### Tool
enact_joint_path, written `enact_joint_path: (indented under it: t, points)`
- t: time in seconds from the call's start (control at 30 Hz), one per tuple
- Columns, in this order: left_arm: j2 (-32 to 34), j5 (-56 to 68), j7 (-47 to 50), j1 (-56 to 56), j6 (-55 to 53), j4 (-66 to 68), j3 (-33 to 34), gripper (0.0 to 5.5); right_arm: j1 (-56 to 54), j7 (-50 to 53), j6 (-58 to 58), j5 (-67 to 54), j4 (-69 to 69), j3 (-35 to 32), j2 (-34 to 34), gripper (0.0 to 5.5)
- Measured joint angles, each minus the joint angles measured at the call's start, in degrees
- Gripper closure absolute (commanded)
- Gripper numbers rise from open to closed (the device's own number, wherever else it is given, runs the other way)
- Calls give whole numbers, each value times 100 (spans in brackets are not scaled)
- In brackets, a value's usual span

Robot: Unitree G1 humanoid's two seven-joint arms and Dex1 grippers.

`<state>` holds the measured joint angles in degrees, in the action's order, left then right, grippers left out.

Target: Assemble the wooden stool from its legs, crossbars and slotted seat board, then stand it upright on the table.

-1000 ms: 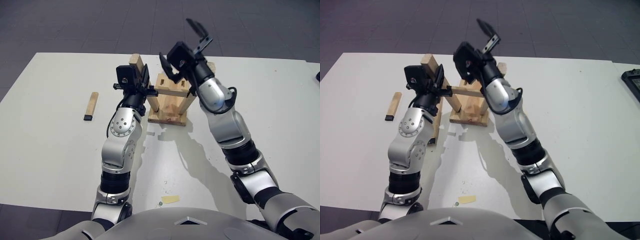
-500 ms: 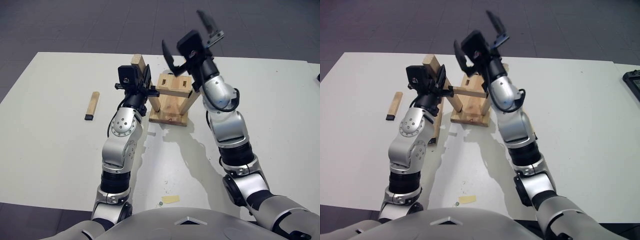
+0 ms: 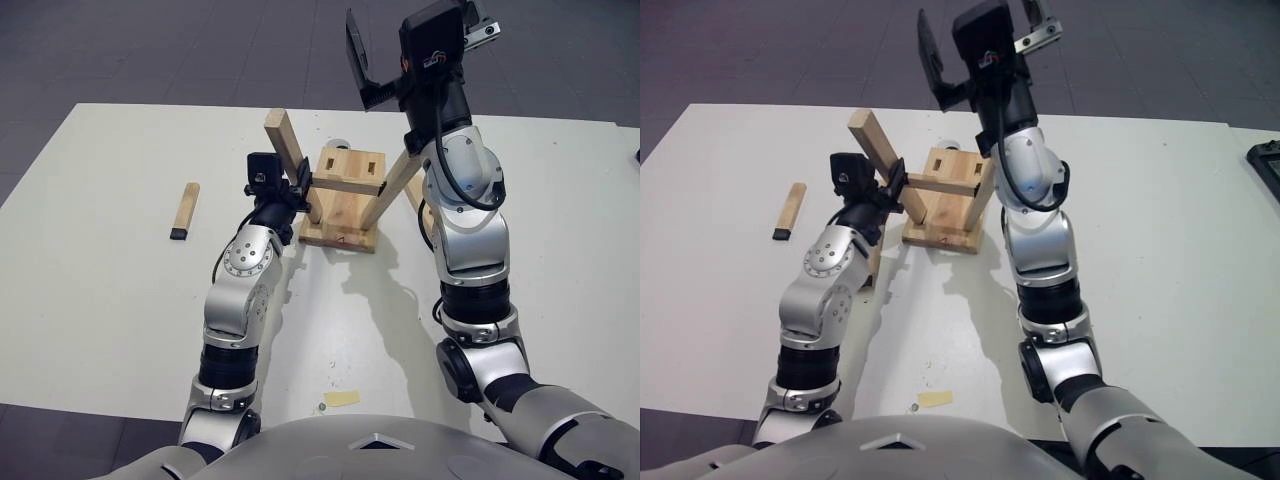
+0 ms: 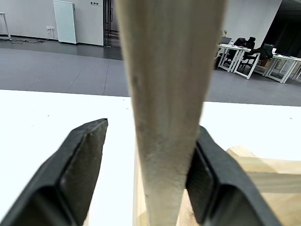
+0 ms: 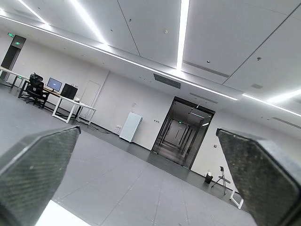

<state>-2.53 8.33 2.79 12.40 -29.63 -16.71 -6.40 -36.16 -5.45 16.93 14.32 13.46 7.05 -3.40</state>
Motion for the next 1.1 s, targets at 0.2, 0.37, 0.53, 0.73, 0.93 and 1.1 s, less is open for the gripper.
enact_joint_path:
  t: [0.2, 0.37, 0.53, 0.73, 0.93, 1.1]
  points:
    - [-83, 36, -202, -52, 462, 88, 55, 139, 2, 57, -111, 10, -137, 47, -68, 10]
    - [-28, 117, -468, -126, 1174, -276, 232, 56, 28, 96, -126, 2, -236, 31, -106, 10]
    - [148, 607, -711, -95, 1348, -955, 676, 12, 67, 164, -125, -16, -233, -65, -133, 10]
    - [379, 1265, -525, 720, 808, -1196, 1408, 12, 117, 316, 15, -107, -79, -522, -188, 10]
    - [707, 1129, -191, 1896, 125, -58, 1562, 12, 115, 443, 91, -242, -75, -814, -216, 10]
    - [696, 1098, -136, 2989, 295, 247, 1503, 12, 101, 627, 105, -263, -108, -1207, -474, 10]
